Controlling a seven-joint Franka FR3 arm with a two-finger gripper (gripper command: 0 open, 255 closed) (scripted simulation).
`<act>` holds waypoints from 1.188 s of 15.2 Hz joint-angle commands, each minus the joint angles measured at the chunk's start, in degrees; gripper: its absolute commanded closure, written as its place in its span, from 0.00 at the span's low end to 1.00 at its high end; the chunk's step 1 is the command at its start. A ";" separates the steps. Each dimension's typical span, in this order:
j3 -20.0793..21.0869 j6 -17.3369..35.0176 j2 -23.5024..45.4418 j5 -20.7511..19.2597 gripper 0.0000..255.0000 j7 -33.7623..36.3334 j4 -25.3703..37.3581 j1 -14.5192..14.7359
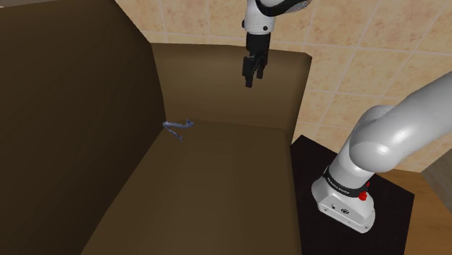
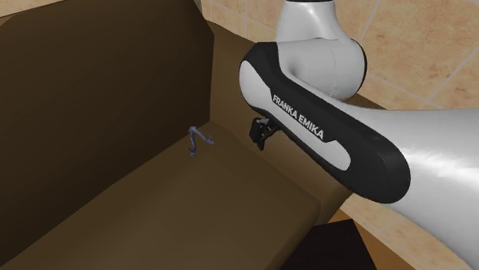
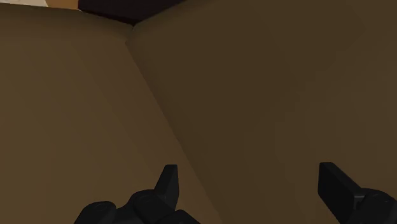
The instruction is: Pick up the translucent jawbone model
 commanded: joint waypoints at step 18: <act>6.83 10.33 40.05 -4.61 0.00 0.89 27.56 6.55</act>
